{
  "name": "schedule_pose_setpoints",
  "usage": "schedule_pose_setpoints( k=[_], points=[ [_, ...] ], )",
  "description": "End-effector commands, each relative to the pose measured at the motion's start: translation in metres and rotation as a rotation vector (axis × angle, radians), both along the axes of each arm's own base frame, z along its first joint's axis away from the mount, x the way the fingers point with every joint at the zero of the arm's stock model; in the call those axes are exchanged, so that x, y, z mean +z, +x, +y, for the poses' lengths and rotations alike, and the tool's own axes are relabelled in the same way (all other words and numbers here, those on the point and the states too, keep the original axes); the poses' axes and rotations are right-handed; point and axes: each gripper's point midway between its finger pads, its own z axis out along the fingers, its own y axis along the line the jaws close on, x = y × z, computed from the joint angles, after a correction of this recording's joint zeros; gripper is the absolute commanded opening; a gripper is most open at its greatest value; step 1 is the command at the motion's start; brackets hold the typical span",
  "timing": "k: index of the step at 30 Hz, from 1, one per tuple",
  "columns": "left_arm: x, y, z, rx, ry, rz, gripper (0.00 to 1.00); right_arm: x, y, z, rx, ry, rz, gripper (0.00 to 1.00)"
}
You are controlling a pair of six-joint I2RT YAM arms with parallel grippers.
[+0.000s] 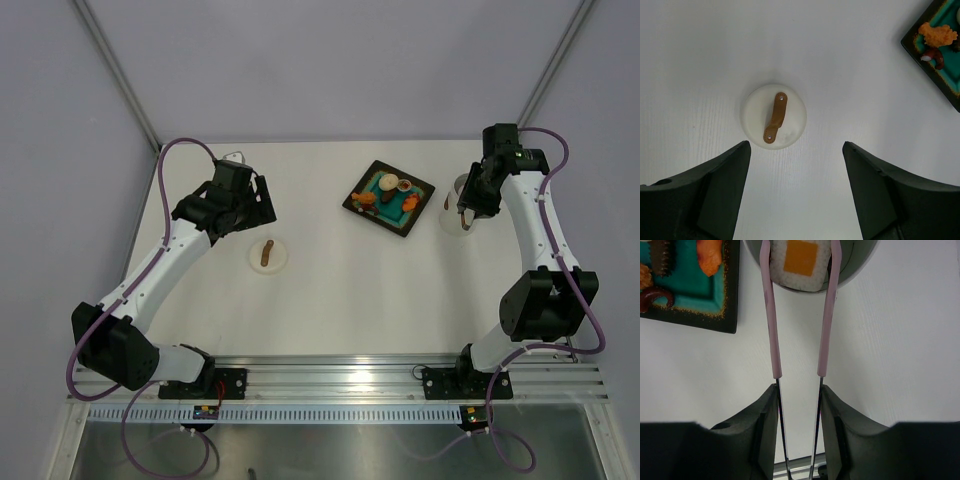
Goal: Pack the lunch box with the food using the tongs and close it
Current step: Place the fake food in the packing box.
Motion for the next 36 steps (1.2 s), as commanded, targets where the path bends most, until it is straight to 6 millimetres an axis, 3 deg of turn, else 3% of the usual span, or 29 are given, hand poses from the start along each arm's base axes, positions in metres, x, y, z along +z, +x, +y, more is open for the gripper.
schedule_pose_setpoints(
  k=[1,24,32,36],
  points=[
    [0.0137,0.0044,-0.0007,-0.005,-0.025,-0.058,0.79,0.0150,0.0088,0.0023,0.024,0.009,-0.066,0.38],
    [0.0148,0.0045,-0.0008,-0.004,-0.027,-0.061,0.79,0.0139,0.0119,-0.0005,0.017,-0.004,-0.062,0.48],
    [0.0172,0.0053,-0.0014,-0.006,-0.029,-0.065,0.79,0.0124,0.0131,0.0001,0.021,-0.002,-0.059,0.48],
    [0.0181,0.0066,-0.0019,-0.007,-0.028,-0.066,0.79,0.0174,0.0144,0.0012,0.024,0.003,-0.073,0.43]
  ],
)
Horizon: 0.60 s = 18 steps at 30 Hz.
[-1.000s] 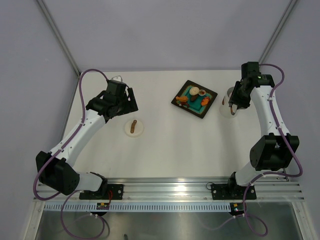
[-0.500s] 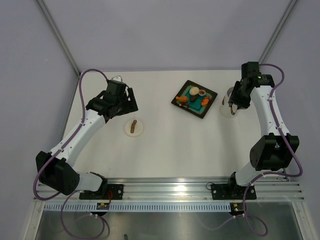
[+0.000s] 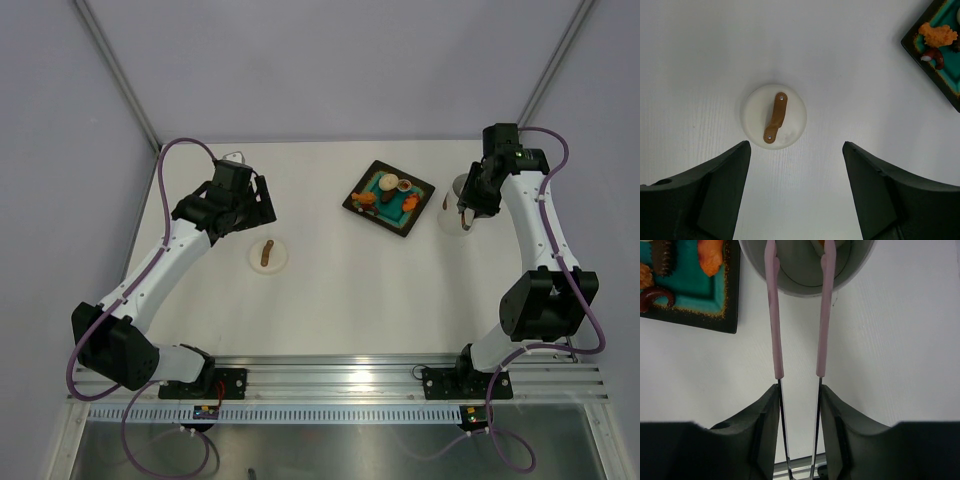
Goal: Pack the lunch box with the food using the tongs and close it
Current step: Place the fake food in the packing box.
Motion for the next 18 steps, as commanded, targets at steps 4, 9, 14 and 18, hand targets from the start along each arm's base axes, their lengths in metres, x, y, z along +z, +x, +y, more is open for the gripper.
schedule_pose_setpoints(
  k=[4,9,14,18],
  points=[
    [0.019,0.007,-0.002,-0.008,-0.028,-0.066,0.79,0.030,0.016,0.002,0.027,0.007,-0.109,0.31],
    [0.018,0.008,-0.003,-0.007,-0.030,-0.063,0.79,0.054,0.015,0.001,0.029,-0.001,-0.160,0.18],
    [0.019,0.008,-0.003,-0.006,-0.029,-0.068,0.79,0.073,0.011,0.010,0.054,0.002,-0.200,0.17],
    [0.023,0.010,-0.001,0.001,-0.022,-0.077,0.79,0.085,0.010,0.045,0.148,0.003,-0.217,0.19]
  ],
)
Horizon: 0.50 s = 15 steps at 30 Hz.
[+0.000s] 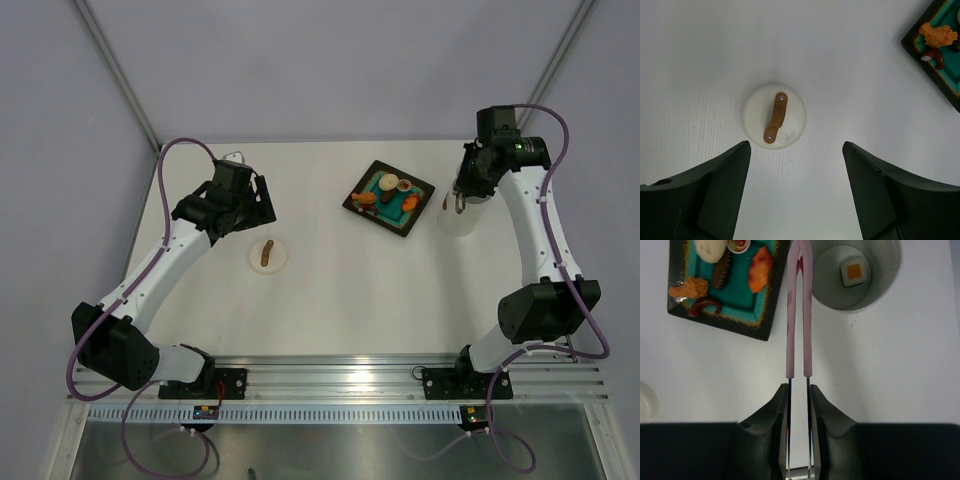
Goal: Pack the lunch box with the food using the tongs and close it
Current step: Place the fake food in the packing box, then pick up the fake food from the plate.
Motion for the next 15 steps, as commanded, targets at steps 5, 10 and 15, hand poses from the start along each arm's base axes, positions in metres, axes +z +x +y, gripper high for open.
schedule_pose_setpoints(
  k=[5,10,15],
  points=[
    [0.031,0.010,0.008,0.022,0.015,-0.099,0.79,0.014,-0.006,0.085,0.211,0.046,-0.046,0.21],
    [0.036,0.008,0.007,0.014,0.001,-0.106,0.79,-0.031,0.003,0.106,0.223,0.096,0.036,0.22],
    [0.032,0.007,0.006,0.012,-0.001,-0.096,0.79,-0.063,0.011,0.111,0.198,0.113,0.089,0.31]
  ],
)
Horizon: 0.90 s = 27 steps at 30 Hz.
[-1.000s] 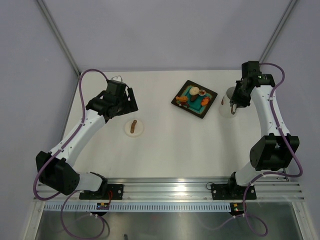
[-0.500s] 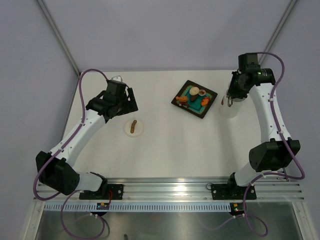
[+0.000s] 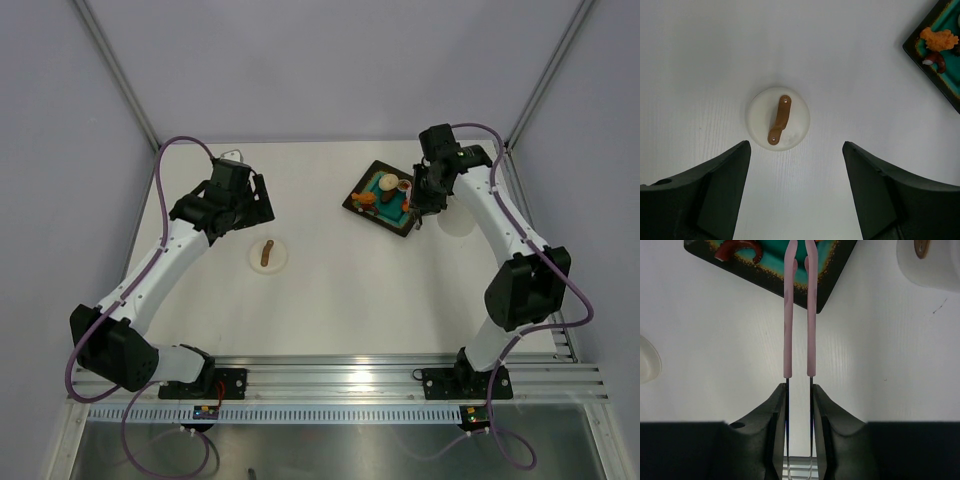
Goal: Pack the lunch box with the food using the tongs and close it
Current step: Pick up the fake food from the plate.
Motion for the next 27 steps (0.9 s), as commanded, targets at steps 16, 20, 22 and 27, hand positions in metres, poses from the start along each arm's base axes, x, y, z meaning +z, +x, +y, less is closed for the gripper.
schedule_pose_setpoints(
  k=[16,20,22,27],
  points=[
    [0.017,0.005,0.000,-0.001,-0.020,-0.064,0.79,-0.049,0.042,0.005,-0.082,-0.023,0.049,0.38],
    [0.015,0.005,0.001,-0.001,-0.016,-0.060,0.79,-0.051,0.044,0.002,-0.104,-0.040,0.048,0.39],
    [0.016,0.006,0.000,-0.003,-0.017,-0.062,0.79,-0.053,0.046,0.000,-0.113,-0.050,0.049,0.39],
    [0.015,0.006,0.001,-0.003,-0.011,-0.059,0.79,-0.060,0.047,-0.004,-0.125,-0.071,0.058,0.40]
  ],
)
